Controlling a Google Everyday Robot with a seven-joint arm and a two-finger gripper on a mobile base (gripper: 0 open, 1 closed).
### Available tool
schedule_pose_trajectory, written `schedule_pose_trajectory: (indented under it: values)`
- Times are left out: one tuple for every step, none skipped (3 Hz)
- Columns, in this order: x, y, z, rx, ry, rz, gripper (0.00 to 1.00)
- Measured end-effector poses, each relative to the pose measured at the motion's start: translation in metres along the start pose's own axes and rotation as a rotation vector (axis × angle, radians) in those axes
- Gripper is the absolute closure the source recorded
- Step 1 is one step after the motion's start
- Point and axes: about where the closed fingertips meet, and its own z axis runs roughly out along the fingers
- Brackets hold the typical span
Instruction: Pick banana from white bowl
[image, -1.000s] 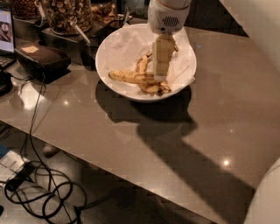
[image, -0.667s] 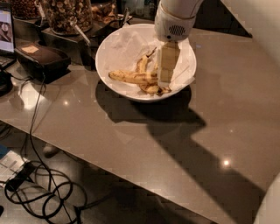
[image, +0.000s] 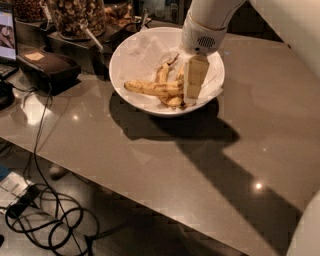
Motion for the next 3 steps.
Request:
schedule_pose_trajectory:
  values:
    - [-0.002,-0.009,0.0,0.004,0.017,-0.024,0.13]
    - [-0.006,-0.016,0.004,-0.007,0.021,-0.041,0.32]
    - [-0.01,-0.021,0.011,-0.022,0.018,-0.054,0.35]
